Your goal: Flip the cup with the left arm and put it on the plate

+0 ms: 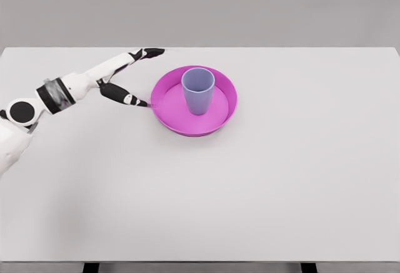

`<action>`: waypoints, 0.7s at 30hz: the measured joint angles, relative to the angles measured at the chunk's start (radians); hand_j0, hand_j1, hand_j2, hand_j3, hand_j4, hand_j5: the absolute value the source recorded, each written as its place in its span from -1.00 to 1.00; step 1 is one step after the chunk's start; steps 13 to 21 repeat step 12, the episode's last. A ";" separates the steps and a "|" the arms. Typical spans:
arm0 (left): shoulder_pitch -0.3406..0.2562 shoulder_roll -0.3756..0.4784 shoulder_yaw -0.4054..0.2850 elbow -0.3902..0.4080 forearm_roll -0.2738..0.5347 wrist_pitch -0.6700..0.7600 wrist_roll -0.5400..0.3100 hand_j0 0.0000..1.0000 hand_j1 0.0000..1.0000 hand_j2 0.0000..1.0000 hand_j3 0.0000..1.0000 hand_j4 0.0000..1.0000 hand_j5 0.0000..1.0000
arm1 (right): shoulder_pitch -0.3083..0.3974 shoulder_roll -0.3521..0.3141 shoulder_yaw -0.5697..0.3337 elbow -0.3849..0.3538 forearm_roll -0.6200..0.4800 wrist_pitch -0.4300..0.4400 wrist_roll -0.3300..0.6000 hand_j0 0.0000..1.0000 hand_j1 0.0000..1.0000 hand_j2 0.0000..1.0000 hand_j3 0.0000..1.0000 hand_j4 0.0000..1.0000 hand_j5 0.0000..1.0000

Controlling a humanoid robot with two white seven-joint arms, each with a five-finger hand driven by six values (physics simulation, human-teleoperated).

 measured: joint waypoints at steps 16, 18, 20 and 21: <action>0.091 0.275 -0.001 -0.010 -0.013 0.000 0.000 1.00 1.00 1.00 1.00 1.00 1.00 | 0.000 0.000 0.000 0.000 0.000 0.000 0.000 1.00 1.00 1.00 1.00 1.00 1.00; 0.091 0.275 -0.001 -0.010 -0.013 0.000 0.000 1.00 1.00 1.00 1.00 1.00 1.00 | 0.000 0.000 0.000 0.000 0.000 0.000 0.000 1.00 1.00 1.00 1.00 1.00 1.00; 0.091 0.275 -0.001 -0.010 -0.013 0.000 0.000 1.00 1.00 1.00 1.00 1.00 1.00 | 0.000 0.000 0.000 0.000 0.000 0.000 0.000 1.00 1.00 1.00 1.00 1.00 1.00; 0.091 0.275 -0.001 -0.010 -0.013 0.000 0.000 1.00 1.00 1.00 1.00 1.00 1.00 | 0.000 0.000 0.000 0.000 0.000 0.000 0.000 1.00 1.00 1.00 1.00 1.00 1.00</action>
